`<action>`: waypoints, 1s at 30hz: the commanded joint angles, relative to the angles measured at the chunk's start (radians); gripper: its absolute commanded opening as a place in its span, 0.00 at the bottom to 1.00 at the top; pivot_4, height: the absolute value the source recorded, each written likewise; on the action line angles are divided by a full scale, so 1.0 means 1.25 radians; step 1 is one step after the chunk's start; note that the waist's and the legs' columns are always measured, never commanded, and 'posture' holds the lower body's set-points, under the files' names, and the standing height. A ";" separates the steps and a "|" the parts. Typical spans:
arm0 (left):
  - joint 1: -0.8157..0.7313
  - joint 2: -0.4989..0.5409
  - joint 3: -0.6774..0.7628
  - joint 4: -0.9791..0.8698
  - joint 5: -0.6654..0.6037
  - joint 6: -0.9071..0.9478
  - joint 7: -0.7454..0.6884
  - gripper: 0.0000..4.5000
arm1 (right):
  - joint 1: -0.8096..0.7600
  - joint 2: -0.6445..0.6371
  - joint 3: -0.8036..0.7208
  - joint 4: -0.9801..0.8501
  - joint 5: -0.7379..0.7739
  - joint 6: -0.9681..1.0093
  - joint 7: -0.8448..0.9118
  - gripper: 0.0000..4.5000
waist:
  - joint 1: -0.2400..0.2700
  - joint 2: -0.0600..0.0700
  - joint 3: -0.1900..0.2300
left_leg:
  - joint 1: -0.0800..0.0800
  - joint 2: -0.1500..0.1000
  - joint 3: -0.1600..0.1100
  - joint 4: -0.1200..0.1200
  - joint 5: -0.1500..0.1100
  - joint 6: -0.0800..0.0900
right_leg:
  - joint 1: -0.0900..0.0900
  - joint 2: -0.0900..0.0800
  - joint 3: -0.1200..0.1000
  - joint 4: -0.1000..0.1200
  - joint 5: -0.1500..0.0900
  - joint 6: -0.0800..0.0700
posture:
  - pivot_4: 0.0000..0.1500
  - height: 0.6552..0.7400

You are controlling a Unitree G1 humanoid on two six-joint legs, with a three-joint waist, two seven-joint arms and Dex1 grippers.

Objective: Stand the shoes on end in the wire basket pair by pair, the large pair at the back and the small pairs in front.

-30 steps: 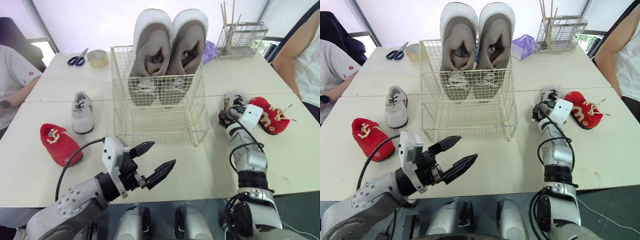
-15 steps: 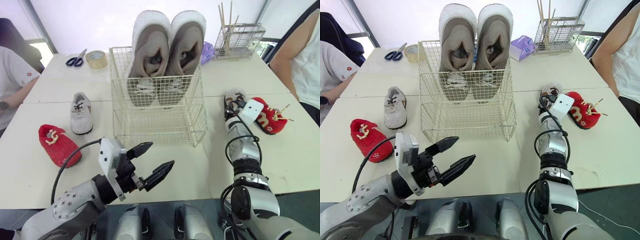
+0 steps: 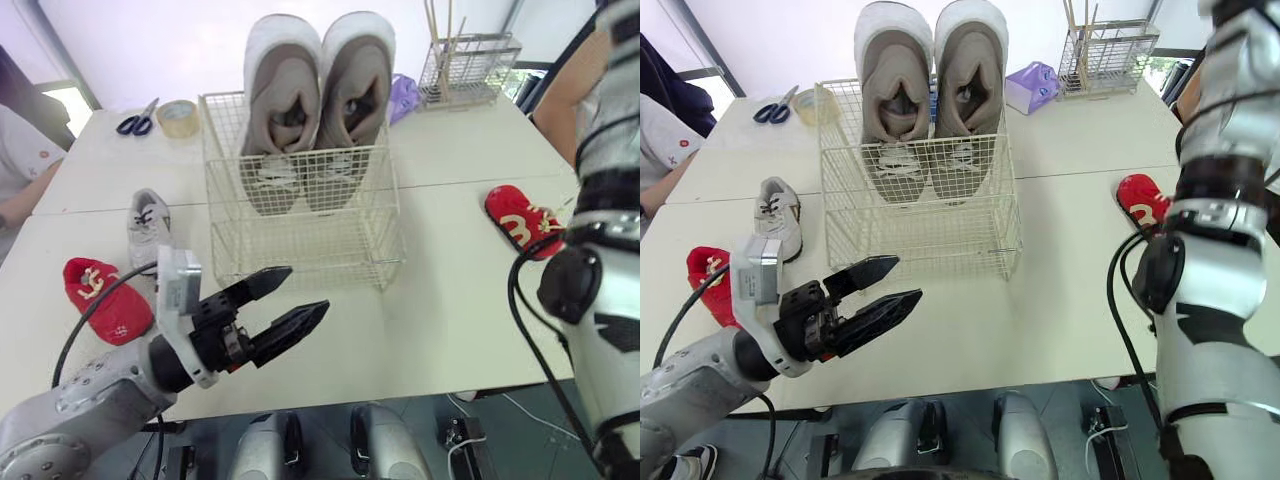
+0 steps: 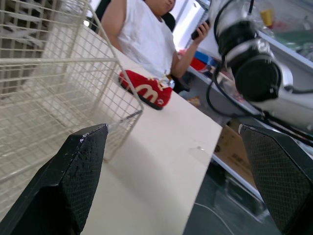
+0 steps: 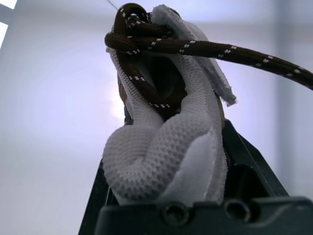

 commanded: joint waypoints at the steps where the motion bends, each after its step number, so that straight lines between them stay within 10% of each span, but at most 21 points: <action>1: 0.002 0.039 0.051 -0.016 -0.082 -0.014 -0.009 1.00 | 0.010 -0.063 0.078 -0.251 0.239 0.370 0.353 0.32 | 0.003 -0.001 0.000 | 0.000 0.000 0.000 0.000 0.000 0.001 | 0.000 0.000 0.000 0.000 0.000 0.000 | 1.00 1.00; 8: 0.191 0.142 0.367 0.023 -0.355 0.074 -0.155 1.00 | -0.023 -0.129 0.155 -0.378 0.362 0.628 0.633 0.32 | 0.017 -0.002 0.001 | -0.002 -0.002 -0.001 0.000 -0.005 0.002 | -0.001 -0.007 -0.002 -0.004 -0.002 -0.007 | 1.00 1.00; 14: 0.275 0.238 0.734 0.314 -0.356 0.240 -0.336 1.00 | 0.007 -0.186 0.357 -0.426 0.358 0.466 0.671 0.32 | 0.018 -0.002 0.001 | -0.002 -0.003 0.000 -0.001 -0.004 -0.001 | -0.005 -0.009 -0.007 -0.008 -0.002 -0.007 | 1.00 1.00; 30: -0.182 0.330 0.272 0.388 -0.314 0.283 -0.399 1.00 | 0.011 -0.226 0.638 -0.489 0.342 0.138 0.671 0.32 | 0.018 -0.004 0.002 | -0.015 -0.002 0.006 -0.001 -0.003 0.003 | -0.013 -0.012 -0.011 -0.009 0.003 -0.001 | 1.00 1.00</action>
